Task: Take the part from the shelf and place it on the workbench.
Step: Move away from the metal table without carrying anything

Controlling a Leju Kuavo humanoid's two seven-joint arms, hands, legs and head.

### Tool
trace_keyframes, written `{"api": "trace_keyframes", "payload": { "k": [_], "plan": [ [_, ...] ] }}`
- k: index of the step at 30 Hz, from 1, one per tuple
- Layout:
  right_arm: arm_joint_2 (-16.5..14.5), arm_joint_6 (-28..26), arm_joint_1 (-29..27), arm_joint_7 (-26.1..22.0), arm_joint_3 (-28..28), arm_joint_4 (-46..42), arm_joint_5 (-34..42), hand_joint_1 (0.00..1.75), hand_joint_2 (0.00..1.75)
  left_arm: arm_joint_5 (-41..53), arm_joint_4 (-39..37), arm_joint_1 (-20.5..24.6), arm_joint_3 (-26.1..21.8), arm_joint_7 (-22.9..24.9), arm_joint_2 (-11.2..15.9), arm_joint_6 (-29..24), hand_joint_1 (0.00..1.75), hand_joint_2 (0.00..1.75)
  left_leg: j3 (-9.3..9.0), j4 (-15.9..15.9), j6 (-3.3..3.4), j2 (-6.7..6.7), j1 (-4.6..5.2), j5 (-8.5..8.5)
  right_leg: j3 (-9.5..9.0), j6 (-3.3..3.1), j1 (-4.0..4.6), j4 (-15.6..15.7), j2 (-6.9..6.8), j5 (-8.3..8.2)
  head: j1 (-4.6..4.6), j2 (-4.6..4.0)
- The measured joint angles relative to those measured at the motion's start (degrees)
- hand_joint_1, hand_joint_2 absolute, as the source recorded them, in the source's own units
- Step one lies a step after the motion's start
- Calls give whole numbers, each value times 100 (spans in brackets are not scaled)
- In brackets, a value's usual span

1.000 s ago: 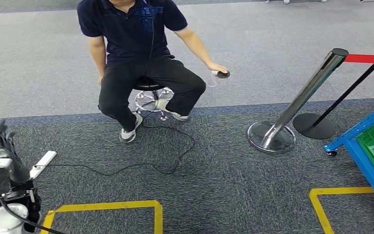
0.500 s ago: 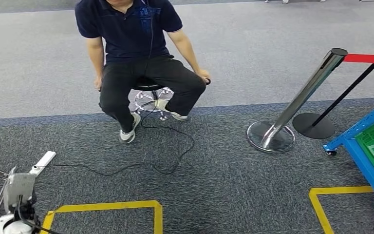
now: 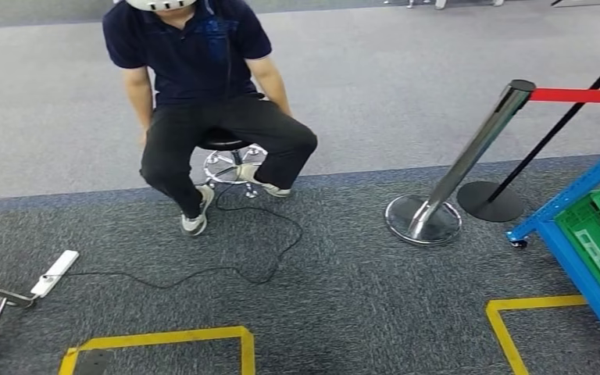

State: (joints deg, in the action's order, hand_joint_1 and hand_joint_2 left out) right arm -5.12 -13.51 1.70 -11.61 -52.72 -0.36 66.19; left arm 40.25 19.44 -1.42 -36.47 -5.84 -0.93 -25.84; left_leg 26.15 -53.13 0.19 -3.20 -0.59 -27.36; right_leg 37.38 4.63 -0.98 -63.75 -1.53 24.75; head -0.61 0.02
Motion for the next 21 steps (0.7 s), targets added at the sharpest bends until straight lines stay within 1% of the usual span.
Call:
{"api": "trace_keyframes", "payload": {
  "k": [1, 2, 3, 4, 5, 6, 7, 8, 9, 10, 11, 12, 13, 14, 15, 16, 17, 18, 19, 20, 21],
  "plan": [
    [-11, 8, 20, 4, -7, -1, -14, 0, 0, 24, -64, 1, -1, 116, -17, 74, 0, 0, -21, -47, -46, -34, -1, -60, -174, -8, -4, 298, -68, -82, -12, 0],
    [-21, 17, 44, 7, -21, -2, -30, 0, 0, 67, -120, 7, -1, 216, -32, 153, 0, 0, -30, -87, -83, -66, 9, -107, -269, -49, -3, 456, -106, -92, -7, 0],
    [-28, 26, 64, 6, -43, 0, -45, 0, 0, 122, -172, 20, 0, 309, -53, 239, 0, 0, -33, -117, -109, -97, 25, -139, -285, -112, 10, 483, -98, -45, 9, 0],
    [-31, 30, 76, 5, -71, 3, -60, 0, 0, 178, -219, 36, 2, 401, -81, 321, 0, 0, -37, -135, -125, -128, 20, -158, -271, -200, 9, 467, -30, -31, 28, 0],
    [-28, 32, 80, 5, -104, 5, -74, 0, 0, 221, -260, 55, 3, 510, -110, 396, 0, 0, -44, -141, -145, -134, 10, -179, -253, -261, 17, 449, 21, -17, 56, 0],
    [-26, 33, 80, 7, -139, 8, -85, 0, 0, 250, -296, 71, 4, 630, -142, 449, 0, 0, -25, -201, -163, -83, -5, -238, -246, -304, 24, 441, 69, -9, 71, 0],
    [-26, 34, 83, 8, -174, 8, -95, 0, 0, 267, -324, 81, 4, 750, -167, 474, 0, 0, 49, -360, -177, 1, -17, -351, -245, -344, 27, 443, 120, -7, 79, 0],
    [-26, 36, 91, 11, -209, 8, -102, 0, 0, 275, -354, 88, 3, 872, -190, 488, 0, 0, 187, -643, -183, 104, -24, -512, -247, -374, 31, 447, 173, -6, 93, 0],
    [-25, 37, 101, 16, -242, 9, -105, 0, 0, 268, -380, 91, -3, 979, -205, 495, 0, 0, 397, -1045, -174, 192, -22, -700, -246, -394, 40, 447, 229, -2, 101, 0],
    [-25, 39, 109, 25, -273, 11, -107, 0, 0, 256, -403, 91, -15, 1077, -217, 497, 0, 0, 637, -1474, -160, 234, -18, -858, -245, -408, 51, 447, 292, 2, 107, 0],
    [-25, 42, 114, 46, -302, 13, -102, 0, 0, 253, -422, 91, -30, 1170, -232, 486, 0, 0, 842, -1806, -141, 255, -12, -934, -248, -415, 61, 447, 362, 5, 110, 0],
    [-26, 44, 115, 79, -332, 14, -90, 0, 0, 279, -435, 92, -42, 1261, -251, 454, 0, 0, 971, -1954, -115, 269, -3, -893, -253, -420, 68, 446, 437, 7, 108, 0],
    [-29, 44, 115, 119, -362, 14, -73, 0, 0, 343, -446, 96, -51, 1352, -271, 398, 0, 0, 993, -1876, -86, 291, 6, -734, -260, -420, 73, 446, 514, 7, 109, 0],
    [-34, 40, 118, 166, -395, 14, -54, 0, 0, 448, -452, 103, -51, 1442, -289, 320, 0, 0, 914, -1601, -56, 337, 13, -495, -270, -418, 72, 446, 590, 6, 107, 0],
    [-45, 32, 121, 208, -430, 14, -37, 0, 0, 586, -459, 111, -43, 1524, -303, 237, 0, 0, 777, -1221, -31, 466, 14, -244, -272, -410, 66, 447, 660, 2, 107, 0],
    [-58, 23, 131, 244, -467, 14, -27, 0, 0, 725, -470, 120, -27, 1593, -315, 162, 0, 0, 641, -850, -17, 618, 6, -68, -264, -394, 68, 436, 731, 0, 107, 0],
    [-71, 14, 140, 273, -501, 14, -20, 0, 0, 852, -481, 130, -8, 1646, -324, 106, 0, 0, 544, -583, -23, 739, 5, 32, -245, -368, 62, 433, 794, -9, 104, 0],
    [-82, 8, 144, 299, -533, 14, -13, 0, 0, 957, -492, 139, 17, 1680, -335, 70, 0, 0, 497, -435, -29, 824, 8, 60, -222, -333, 50, 438, 857, -22, 105, 0],
    [-91, 2, 142, 322, -559, 14, -2, 0, 0, 1038, -500, 148, 43, 1701, -348, 52, 0, 0, 486, -388, -32, 810, 22, 51, -201, -290, 38, 451, 921, -40, 104, 0],
    [-103, -6, 133, 355, -577, 14, 17, 0, 0, 1115, -502, 156, 74, 1708, -367, 44, 0, 0, 482, -371, -17, 743, 28, 67, -174, -248, 16, 468, 972, -60, 103, 0],
    [-117, -17, 124, 397, -590, 14, 38, 0, 0, 1184, -504, 163, 109, 1709, -385, 38, 0, 0, 472, -347, 14, 682, 33, 88, -141, -217, 12, 448, 928, -47, 99, 0]
  ]
}}
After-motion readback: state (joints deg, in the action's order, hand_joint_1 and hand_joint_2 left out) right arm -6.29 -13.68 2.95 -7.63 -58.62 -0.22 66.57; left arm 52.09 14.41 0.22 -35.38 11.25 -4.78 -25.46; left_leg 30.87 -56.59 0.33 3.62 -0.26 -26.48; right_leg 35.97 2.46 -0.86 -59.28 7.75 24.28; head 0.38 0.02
